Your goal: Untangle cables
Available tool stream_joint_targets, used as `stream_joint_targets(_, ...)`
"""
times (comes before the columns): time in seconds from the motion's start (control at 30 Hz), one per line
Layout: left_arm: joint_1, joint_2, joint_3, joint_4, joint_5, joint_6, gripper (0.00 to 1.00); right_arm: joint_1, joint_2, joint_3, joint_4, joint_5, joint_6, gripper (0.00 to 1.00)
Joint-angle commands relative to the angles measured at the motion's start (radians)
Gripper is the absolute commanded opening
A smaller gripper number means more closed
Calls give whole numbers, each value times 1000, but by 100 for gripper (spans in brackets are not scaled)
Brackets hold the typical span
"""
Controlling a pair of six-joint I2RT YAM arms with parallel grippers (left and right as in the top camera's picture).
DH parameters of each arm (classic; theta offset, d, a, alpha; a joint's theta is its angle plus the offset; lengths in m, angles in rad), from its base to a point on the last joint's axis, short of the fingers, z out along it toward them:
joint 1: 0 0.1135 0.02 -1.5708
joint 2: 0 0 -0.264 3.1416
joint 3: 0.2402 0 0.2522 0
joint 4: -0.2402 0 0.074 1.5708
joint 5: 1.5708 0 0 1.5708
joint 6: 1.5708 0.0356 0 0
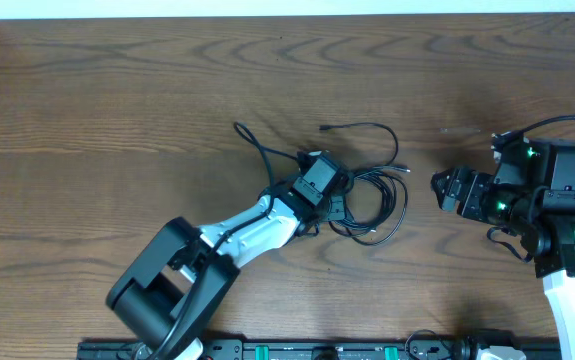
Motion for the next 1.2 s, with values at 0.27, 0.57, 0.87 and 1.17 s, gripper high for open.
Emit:
stream_joint_targets(0.27, 2, -330, 6, -61, -16, 275, 7, 10, 83, -61, 15, -201, 255, 47)
stream_joint_targets(0.57, 2, -447, 6, -108, -13, 311, 7, 108, 187, -112, 173, -299, 334, 47)
stream_joint_targets(0.87, 2, -493, 6, -108, 55, 311, 7, 232, 290, -112, 293, -233, 527, 50)
stream_joint_targets(1.17, 2, -516, 6, -107, 82, 310, 8, 280, 419, -112, 423, -152, 605, 51)
